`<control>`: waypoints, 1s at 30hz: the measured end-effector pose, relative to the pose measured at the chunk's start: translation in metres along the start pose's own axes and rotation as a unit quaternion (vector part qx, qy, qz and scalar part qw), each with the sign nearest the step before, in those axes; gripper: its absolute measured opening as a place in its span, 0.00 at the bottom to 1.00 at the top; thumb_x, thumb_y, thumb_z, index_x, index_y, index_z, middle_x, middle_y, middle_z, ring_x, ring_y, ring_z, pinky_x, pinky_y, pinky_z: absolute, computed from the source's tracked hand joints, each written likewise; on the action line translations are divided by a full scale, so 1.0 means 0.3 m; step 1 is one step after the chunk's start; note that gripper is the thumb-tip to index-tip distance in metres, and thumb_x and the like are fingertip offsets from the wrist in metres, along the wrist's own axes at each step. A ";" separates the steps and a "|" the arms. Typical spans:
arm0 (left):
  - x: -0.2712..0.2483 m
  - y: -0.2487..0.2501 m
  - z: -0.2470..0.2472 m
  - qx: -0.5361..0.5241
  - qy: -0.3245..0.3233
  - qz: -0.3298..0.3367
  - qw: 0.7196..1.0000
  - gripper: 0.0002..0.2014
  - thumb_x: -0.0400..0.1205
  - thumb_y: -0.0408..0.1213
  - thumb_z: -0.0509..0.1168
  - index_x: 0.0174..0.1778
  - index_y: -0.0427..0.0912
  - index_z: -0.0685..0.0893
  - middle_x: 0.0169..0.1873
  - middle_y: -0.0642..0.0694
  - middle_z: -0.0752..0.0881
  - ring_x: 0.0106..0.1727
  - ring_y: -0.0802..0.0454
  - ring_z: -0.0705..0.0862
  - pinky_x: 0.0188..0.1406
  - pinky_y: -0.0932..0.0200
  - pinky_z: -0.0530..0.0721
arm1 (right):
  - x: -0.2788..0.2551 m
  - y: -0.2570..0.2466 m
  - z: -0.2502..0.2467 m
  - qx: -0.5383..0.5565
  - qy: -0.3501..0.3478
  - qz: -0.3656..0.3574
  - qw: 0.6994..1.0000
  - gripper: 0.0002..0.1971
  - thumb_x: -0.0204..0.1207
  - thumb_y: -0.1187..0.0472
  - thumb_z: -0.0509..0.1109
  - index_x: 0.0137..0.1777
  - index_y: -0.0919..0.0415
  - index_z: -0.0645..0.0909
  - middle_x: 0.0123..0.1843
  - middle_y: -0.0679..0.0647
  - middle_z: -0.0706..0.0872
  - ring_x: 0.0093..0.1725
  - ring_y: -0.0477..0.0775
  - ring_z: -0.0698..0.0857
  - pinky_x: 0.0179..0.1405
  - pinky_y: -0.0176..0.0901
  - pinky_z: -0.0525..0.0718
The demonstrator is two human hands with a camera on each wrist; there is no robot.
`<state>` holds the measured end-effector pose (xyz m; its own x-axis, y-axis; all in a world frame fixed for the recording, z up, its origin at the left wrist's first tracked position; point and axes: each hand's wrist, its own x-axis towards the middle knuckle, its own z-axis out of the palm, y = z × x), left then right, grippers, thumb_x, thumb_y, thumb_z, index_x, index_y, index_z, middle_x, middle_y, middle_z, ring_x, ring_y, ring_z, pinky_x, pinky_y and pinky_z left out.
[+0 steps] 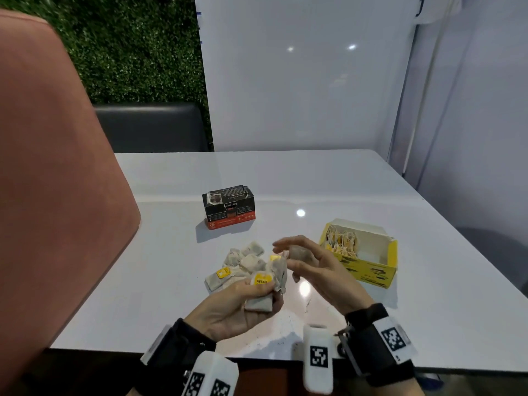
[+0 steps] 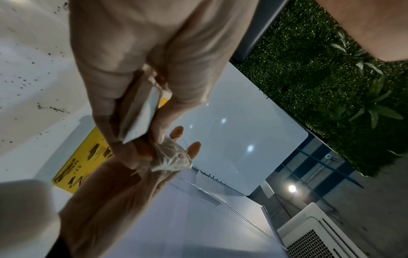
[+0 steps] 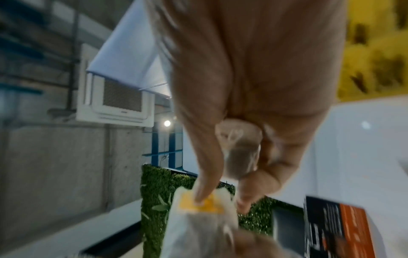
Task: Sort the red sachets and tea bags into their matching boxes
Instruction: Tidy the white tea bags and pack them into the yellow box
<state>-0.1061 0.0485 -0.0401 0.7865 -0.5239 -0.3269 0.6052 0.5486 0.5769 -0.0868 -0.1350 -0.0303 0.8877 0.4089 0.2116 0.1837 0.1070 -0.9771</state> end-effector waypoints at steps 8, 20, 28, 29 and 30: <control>0.008 -0.002 -0.007 -0.059 0.043 -0.022 0.997 0.25 0.81 0.52 0.57 0.62 0.34 0.82 0.46 0.34 0.83 0.45 0.41 0.81 0.51 0.45 0.85 | 0.028 -0.076 -0.002 -0.137 -0.042 0.038 0.989 0.09 0.75 0.62 0.71 0.46 0.68 0.79 0.33 0.50 0.79 0.29 0.43 0.73 0.27 0.33 0.69; 0.001 -0.003 0.017 -0.016 0.019 -0.011 1.000 0.21 0.81 0.46 0.57 0.54 0.32 0.87 0.45 0.36 0.83 0.43 0.44 0.84 0.54 0.45 0.85 | 0.070 -0.039 0.031 -0.242 -0.022 0.121 0.963 0.10 0.78 0.65 0.65 0.59 0.60 0.77 0.47 0.53 0.83 0.40 0.50 0.81 0.35 0.39 0.79; 0.003 -0.024 0.009 0.007 0.030 -0.012 0.999 0.09 0.79 0.33 0.62 0.52 0.32 0.82 0.41 0.36 0.83 0.39 0.44 0.86 0.52 0.44 0.86 | 0.003 -0.018 -0.014 0.072 0.007 0.062 0.995 0.13 0.80 0.74 0.58 0.62 0.71 0.76 0.58 0.69 0.85 0.58 0.65 0.86 0.64 0.54 0.83; 0.004 -0.025 0.011 -0.004 0.029 -0.021 0.999 0.11 0.80 0.36 0.63 0.54 0.32 0.81 0.41 0.35 0.82 0.39 0.43 0.85 0.51 0.43 0.87 | 0.001 -0.016 -0.012 0.048 0.013 0.044 0.998 0.10 0.80 0.74 0.59 0.59 0.71 0.76 0.57 0.70 0.85 0.57 0.66 0.86 0.64 0.58 0.82; 0.004 -0.024 0.010 -0.023 0.021 -0.033 0.999 0.15 0.81 0.41 0.64 0.55 0.31 0.81 0.42 0.34 0.82 0.39 0.42 0.85 0.50 0.43 0.87 | 0.001 -0.018 -0.010 0.012 0.009 0.026 1.000 0.07 0.79 0.74 0.60 0.55 0.72 0.76 0.56 0.69 0.86 0.57 0.66 0.86 0.64 0.60 0.82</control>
<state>-0.1100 0.0419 -0.0424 0.7490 -0.5320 -0.3950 0.6598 0.5437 0.5187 -0.0861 -0.1382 -0.0251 0.9031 0.3983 0.1606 0.1273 0.1089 -0.9859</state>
